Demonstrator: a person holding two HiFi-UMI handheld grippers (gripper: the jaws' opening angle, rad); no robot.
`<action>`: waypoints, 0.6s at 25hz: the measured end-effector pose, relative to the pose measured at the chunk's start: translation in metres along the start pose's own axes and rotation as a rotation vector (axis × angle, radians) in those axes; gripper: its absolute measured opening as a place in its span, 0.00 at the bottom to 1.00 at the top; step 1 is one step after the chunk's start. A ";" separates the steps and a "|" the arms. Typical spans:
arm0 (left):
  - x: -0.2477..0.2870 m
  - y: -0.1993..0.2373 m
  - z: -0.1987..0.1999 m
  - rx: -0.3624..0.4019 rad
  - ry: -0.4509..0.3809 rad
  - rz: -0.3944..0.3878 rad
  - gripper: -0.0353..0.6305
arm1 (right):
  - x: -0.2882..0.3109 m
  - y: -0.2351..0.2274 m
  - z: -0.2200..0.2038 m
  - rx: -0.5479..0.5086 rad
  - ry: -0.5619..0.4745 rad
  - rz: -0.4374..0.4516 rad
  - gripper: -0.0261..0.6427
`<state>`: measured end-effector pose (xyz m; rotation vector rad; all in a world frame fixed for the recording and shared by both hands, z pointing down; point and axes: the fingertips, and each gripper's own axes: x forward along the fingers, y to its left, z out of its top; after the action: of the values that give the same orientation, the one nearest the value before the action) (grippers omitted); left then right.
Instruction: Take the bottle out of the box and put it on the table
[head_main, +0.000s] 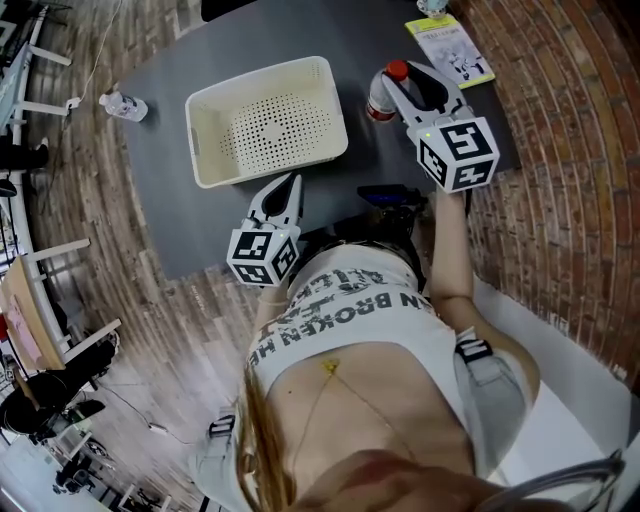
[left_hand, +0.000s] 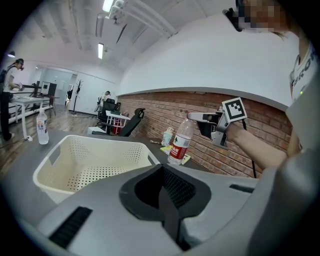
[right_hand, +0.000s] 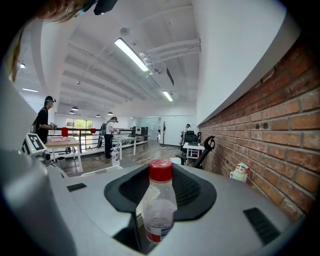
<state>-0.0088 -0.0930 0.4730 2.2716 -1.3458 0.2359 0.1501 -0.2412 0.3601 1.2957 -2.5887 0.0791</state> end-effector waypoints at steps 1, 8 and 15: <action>0.001 -0.001 0.000 0.001 0.000 0.000 0.06 | 0.000 -0.001 -0.001 -0.001 0.001 0.000 0.25; 0.005 -0.005 -0.006 -0.012 0.011 0.004 0.06 | 0.002 -0.008 -0.006 0.002 0.002 0.000 0.25; 0.008 -0.010 -0.007 -0.016 0.004 0.012 0.06 | 0.001 -0.012 -0.016 -0.006 0.012 0.001 0.25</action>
<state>0.0045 -0.0920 0.4787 2.2494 -1.3543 0.2333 0.1626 -0.2469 0.3753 1.2875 -2.5781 0.0798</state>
